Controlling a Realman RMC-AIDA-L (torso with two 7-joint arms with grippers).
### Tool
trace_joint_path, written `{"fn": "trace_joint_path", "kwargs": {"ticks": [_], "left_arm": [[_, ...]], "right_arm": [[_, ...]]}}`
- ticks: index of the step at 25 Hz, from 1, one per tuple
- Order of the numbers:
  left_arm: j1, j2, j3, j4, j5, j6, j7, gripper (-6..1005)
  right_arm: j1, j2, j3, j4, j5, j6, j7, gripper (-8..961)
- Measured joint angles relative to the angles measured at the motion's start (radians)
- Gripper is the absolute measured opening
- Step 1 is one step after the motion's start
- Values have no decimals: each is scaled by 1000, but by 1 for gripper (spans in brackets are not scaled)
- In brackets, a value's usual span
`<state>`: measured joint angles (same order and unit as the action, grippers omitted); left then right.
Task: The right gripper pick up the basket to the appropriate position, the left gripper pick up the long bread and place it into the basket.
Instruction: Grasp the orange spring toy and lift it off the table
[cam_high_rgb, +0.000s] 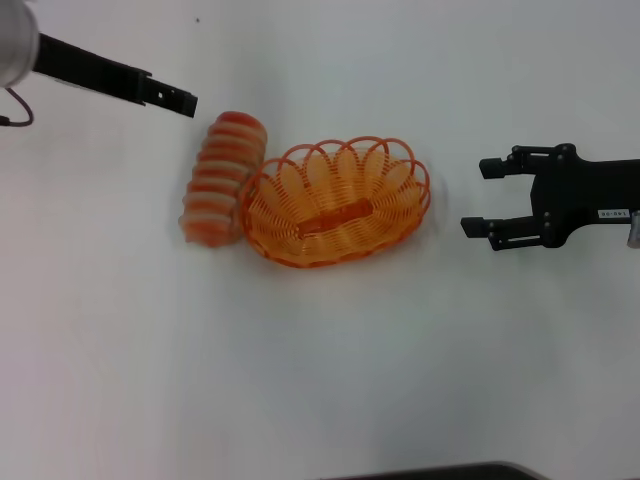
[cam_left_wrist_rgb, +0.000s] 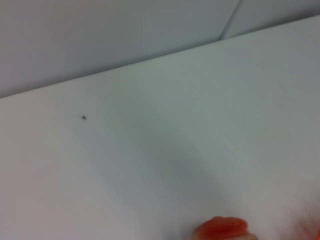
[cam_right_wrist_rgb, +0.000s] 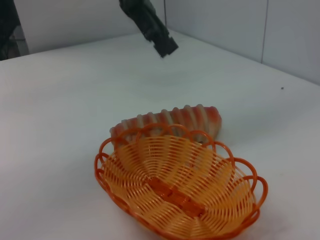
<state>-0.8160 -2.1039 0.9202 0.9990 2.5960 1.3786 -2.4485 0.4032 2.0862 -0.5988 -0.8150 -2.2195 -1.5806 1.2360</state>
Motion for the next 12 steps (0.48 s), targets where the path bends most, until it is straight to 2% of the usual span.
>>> {"fn": "trace_joint_path", "kwargs": {"ticks": [3,5,12], "left_arm": [[-21,-37,36,6,92,-30,-62,888],[-30,-51,43,3,111,-38,-84,888],[-54,-58,86,-59,107,-78,-125,885]], "right_arm": [[1,0,-4,1,0,0,4,858],[2,0,-6,1,0,0,8,858],[8,0,-9,1,0,2,18,858]]}}
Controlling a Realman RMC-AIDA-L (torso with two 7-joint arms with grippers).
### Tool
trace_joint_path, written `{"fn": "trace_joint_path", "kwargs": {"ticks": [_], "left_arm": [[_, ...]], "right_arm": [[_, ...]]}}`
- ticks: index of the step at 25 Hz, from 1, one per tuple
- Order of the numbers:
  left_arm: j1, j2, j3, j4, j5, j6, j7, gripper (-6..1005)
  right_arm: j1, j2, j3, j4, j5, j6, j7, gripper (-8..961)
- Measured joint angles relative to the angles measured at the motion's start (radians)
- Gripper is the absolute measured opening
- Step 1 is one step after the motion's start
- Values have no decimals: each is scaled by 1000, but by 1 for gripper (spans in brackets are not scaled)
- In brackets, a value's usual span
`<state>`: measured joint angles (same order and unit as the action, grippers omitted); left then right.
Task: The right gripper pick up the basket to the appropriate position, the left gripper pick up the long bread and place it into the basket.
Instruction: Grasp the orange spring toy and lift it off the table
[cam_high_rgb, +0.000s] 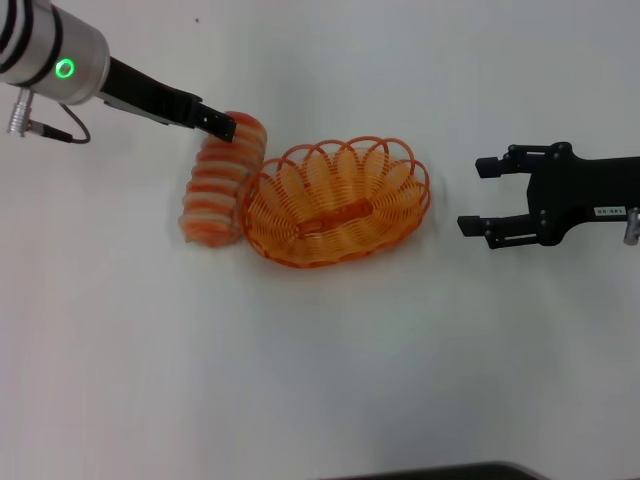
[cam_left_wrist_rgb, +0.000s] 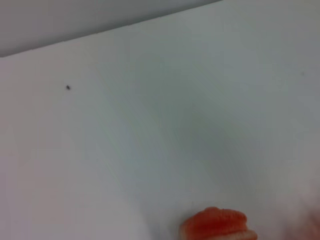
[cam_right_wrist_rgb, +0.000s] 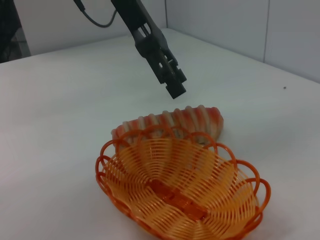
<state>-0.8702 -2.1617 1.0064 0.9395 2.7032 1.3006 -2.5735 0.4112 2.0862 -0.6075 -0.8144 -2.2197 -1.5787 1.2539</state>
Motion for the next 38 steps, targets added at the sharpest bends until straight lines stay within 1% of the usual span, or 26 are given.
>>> {"fn": "trace_joint_path", "kwargs": {"ticks": [1,2,6,12,16,29,38], "left_arm": [[-5,-1,4,-36,-15,-33,0,885],[-6,-1,5,-48,-25,-43,3,885],[-8,-2,35,-77,-54,-78,8,884],[-22,-4,102,-126,-57,-124,-3,882],[-20,-4,108,-139,-50,-143,-8,881],[-1,-3,118,-142,-41,-129,-15,877],[0,-2,118,-142,-40,-104,-12,874]], "right_arm": [[1,0,-1,0,0,0,0,858],[2,0,-1,1,0,0,0,858],[6,0,-2,6,0,0,2,858],[6,0,-8,7,0,0,10,858],[6,0,-13,8,-8,1,13,858],[6,0,-20,8,-15,2,13,858],[5,0,-23,6,-15,2,15,858]]}}
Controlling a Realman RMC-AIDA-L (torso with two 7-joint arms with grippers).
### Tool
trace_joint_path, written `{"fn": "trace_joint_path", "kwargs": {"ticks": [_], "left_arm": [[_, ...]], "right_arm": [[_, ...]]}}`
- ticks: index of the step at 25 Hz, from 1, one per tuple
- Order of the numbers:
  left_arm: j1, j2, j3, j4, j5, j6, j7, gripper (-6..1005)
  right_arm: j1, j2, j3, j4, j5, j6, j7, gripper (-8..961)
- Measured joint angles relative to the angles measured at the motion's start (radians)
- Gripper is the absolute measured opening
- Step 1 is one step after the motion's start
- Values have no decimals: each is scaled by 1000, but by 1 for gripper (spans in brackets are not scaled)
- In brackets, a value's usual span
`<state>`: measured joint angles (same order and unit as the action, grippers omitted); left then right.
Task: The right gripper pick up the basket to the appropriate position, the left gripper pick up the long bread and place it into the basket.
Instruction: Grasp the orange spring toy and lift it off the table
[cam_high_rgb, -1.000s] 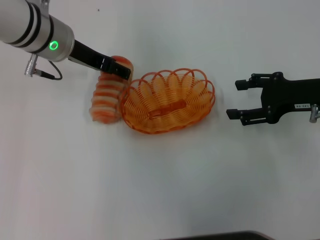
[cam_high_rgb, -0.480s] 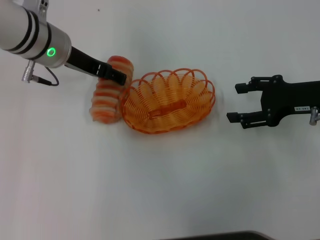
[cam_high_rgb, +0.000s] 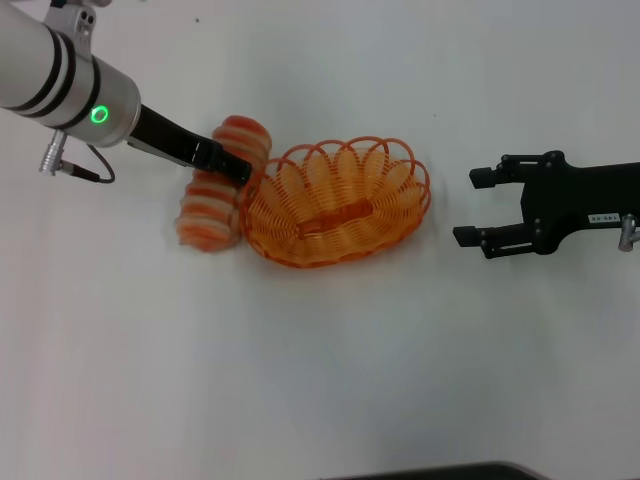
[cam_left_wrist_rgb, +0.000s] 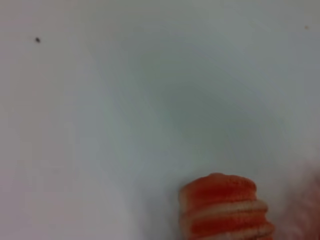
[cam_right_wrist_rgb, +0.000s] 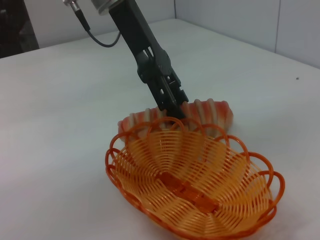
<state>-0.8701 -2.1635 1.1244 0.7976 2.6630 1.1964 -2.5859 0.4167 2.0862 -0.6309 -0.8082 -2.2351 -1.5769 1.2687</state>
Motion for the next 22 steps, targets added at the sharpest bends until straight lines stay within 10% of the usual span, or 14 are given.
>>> {"fn": "trace_joint_path", "kwargs": {"ticks": [14,22], "left_arm": [[-2,10,2,11,6,56,3,870],[-5,24,1,6,9,61,11,580]], "right_arm": [[0,0,-1,0,0,10,5,858],[5,0,-1,-2,0,11,11,858]]}}
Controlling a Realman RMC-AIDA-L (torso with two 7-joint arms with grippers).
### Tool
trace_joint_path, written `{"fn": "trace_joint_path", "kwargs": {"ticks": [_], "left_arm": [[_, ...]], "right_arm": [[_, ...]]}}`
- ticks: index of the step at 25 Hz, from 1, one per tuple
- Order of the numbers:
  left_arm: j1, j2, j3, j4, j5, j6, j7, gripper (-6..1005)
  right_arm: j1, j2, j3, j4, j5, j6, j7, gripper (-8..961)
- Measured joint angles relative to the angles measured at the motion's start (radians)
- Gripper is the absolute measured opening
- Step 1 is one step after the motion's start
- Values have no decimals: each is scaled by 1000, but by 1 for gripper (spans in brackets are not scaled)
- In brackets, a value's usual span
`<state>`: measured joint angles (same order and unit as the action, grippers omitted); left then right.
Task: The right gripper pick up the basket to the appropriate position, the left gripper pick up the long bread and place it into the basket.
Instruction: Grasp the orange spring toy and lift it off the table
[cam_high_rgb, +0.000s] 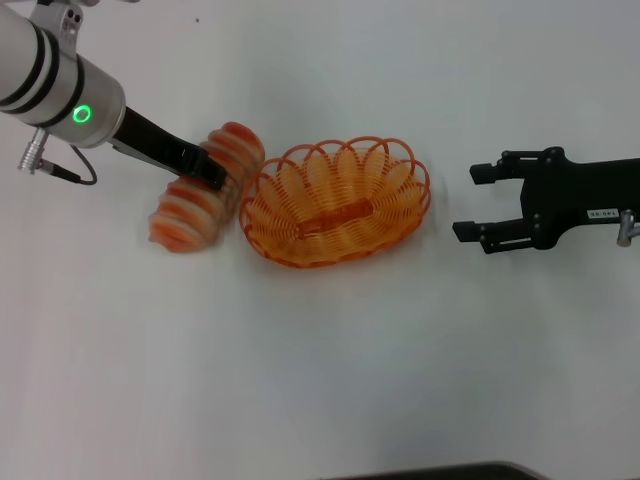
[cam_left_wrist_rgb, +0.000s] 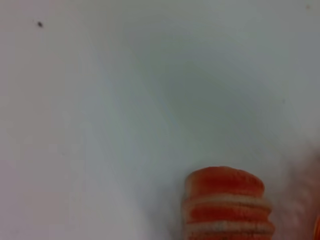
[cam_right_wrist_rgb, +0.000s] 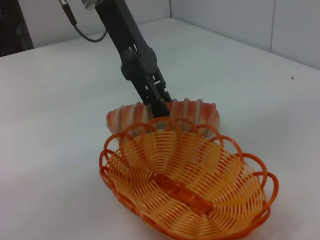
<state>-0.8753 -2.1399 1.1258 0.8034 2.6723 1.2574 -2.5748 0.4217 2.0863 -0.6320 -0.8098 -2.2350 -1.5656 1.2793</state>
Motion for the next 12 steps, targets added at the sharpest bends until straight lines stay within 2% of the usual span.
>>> {"fn": "trace_joint_path", "kwargs": {"ticks": [4,12], "left_arm": [[0,0,0,-2,5,-2,8,483],[-2,0,0,0,27,-6,10,418]], "right_arm": [[8,0,0,0,0,1,2,859],[13,0,-26,1,0,19,23,859]]}}
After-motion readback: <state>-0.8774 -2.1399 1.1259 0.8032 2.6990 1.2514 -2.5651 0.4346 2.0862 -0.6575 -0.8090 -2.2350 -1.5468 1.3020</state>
